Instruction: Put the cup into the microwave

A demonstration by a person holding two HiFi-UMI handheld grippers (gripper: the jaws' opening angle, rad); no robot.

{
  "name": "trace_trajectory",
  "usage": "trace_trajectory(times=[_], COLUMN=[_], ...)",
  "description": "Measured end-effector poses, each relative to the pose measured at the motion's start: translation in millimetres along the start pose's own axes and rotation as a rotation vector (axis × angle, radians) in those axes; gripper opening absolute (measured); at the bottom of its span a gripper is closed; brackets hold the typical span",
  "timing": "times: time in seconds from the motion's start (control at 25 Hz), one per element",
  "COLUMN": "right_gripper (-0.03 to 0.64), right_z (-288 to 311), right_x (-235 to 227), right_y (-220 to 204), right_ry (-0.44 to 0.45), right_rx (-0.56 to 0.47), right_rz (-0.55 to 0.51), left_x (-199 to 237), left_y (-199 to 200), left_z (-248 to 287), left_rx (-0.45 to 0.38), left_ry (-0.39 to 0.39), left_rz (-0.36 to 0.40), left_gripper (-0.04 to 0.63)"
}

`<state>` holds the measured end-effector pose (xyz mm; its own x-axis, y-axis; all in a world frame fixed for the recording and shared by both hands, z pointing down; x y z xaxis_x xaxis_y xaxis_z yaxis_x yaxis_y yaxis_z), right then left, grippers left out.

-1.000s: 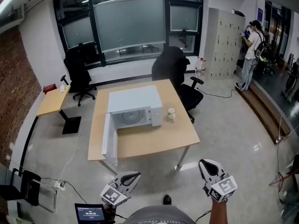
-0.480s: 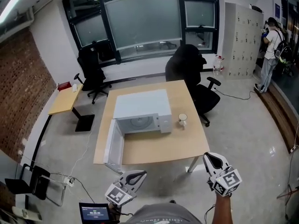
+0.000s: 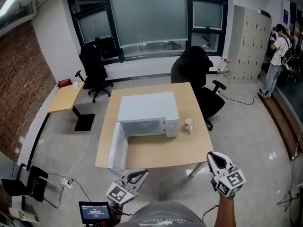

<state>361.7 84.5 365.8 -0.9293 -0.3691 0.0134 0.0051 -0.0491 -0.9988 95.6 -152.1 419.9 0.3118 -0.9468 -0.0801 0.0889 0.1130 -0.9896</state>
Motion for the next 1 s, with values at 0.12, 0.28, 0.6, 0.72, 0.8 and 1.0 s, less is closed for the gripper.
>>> trace_trajectory(times=[0.12,0.28,0.6,0.72,0.8,1.0], right_gripper=[0.018,0.018,0.018,0.020,0.020,0.020], right_z=[8,16,48,65,83,136], right_x=[11,30,53,47,38,-1], right_y=[8,12,11,1,-8,-36], right_ry=[-0.023,-0.045,-0.057,-0.068,-0.066,-0.065], right_rx=[-0.009,-0.008,0.035,0.073,0.095,0.151], right_rz=[-0.012,-0.036,-0.064,-0.063,-0.063,-0.050], left_x=[16,34,62,70,77,89], left_y=[1,-4,-10,-16,-19,-23], left_z=[-10,-25,-49,-53,-54,-43], left_rx=[-0.023,-0.047,-0.076,-0.065,-0.052,-0.025], left_ry=[-0.016,-0.025,-0.028,-0.011,0.008,0.051], left_rz=[0.010,0.009,-0.009,-0.027,-0.034,-0.050], left_gripper=[0.021,0.021,0.021,0.021,0.021,0.021])
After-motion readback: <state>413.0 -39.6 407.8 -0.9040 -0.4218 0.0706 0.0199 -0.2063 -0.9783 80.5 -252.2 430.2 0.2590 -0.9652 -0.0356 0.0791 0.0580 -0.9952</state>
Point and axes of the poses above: the fingertips, and each gripper's own axes: z forward along the fingers, x to its left, y out of its top, the point moved 8 cm from there along -z, backward along the fingers, and after that the axes turned 9 degrees about -y, right-handed, at the moved point
